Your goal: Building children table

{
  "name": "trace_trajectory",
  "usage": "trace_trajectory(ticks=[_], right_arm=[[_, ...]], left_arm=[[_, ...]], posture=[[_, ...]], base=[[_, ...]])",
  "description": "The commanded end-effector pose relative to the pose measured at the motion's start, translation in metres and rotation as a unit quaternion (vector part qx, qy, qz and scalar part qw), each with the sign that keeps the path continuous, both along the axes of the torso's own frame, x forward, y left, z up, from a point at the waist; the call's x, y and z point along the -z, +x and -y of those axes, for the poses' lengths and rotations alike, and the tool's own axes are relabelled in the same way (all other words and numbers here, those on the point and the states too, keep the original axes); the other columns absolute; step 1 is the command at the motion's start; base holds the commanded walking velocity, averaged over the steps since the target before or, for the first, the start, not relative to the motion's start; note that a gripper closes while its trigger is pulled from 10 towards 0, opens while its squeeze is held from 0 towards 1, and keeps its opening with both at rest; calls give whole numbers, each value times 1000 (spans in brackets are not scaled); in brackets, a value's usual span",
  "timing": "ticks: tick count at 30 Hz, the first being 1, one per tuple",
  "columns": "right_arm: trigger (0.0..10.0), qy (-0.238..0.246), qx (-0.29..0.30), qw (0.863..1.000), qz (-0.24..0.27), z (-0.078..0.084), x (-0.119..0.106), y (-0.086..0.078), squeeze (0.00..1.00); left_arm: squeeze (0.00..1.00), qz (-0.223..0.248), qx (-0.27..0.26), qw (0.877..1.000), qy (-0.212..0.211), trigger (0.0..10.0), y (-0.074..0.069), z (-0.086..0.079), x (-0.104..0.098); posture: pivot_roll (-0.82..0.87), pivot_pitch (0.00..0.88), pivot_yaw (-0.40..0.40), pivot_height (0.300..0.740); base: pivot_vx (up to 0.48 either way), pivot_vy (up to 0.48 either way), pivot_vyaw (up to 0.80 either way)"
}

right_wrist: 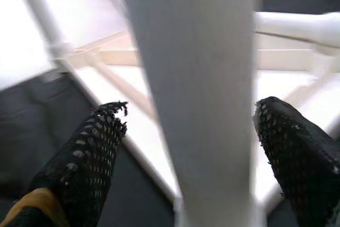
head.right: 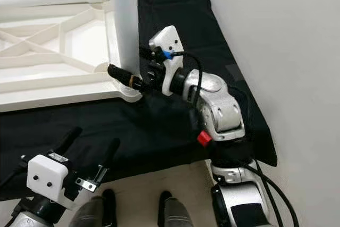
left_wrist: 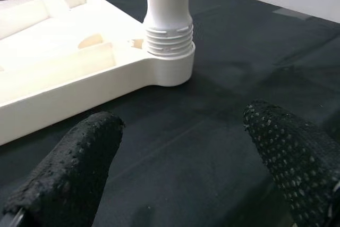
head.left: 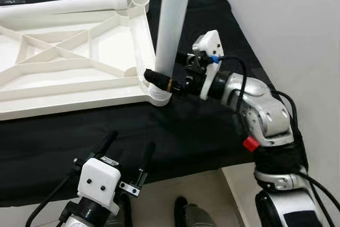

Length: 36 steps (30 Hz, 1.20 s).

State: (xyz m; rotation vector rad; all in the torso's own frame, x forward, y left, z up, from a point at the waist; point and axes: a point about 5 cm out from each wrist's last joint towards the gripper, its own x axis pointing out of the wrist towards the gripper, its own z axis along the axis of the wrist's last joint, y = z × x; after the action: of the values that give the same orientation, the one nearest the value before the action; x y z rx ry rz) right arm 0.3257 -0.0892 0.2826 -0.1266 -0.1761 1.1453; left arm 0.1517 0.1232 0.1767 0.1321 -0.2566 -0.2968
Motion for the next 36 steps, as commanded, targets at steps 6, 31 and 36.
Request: trace_trajectory(ticks=[6,31,36], right_arm=[[7294,19,-75,996,47,-2,-21,11,0],[0,-75,404,899,-155,21,99,-24,0],[0,-32,412,900,-143,15,79,-6,0]], left_arm=[[0,-18,5,1000,4,10000,-12,2,0],[0,-25,5,1000,6,10000,-14,2,2],[0,-23,9,1000,4,10000,-11,4,5]], posture=[[149,399,-58,740],[101,387,-80,740],[84,341,-93,740]], base=[[0,0,0],[0,0,0],[0,0,0]])
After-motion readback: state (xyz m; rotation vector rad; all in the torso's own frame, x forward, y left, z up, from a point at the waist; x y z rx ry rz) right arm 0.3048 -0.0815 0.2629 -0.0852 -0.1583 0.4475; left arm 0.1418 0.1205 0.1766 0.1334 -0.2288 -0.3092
